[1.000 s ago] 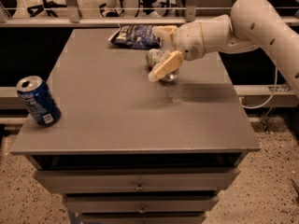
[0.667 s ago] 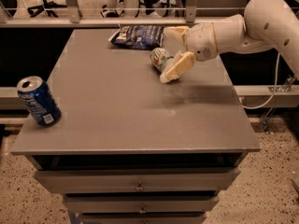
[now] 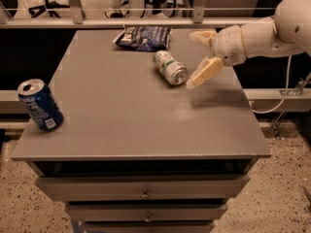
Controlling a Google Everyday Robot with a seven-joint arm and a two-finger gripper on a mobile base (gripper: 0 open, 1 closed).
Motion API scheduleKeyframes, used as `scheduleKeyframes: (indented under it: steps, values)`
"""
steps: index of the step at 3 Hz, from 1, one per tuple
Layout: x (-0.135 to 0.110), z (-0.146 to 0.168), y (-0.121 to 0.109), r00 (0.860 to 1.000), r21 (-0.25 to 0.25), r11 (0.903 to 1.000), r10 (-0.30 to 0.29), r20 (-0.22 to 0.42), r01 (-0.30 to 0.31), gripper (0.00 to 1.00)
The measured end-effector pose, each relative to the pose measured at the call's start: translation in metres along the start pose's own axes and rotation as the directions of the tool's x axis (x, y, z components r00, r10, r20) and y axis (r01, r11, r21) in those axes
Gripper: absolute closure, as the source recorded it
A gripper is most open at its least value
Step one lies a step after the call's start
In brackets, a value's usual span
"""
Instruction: Knock 7up can over
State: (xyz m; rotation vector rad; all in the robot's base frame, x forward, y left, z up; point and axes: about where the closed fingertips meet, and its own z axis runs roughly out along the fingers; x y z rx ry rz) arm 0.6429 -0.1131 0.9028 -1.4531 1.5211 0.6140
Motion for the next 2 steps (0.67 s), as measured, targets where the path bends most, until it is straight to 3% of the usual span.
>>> scheduleKeyframes:
  steps: [1, 2]
  values:
    - [0.0225, -0.0159, -0.0064, 0.999, 0.023, 0.9997, 0.011, -0.043, -0.010, 0.00]
    - [0.0246, -0.0175, -0.0073, 0.999, 0.026, 0.9996, 0.012, -0.048, -0.011, 0.00]
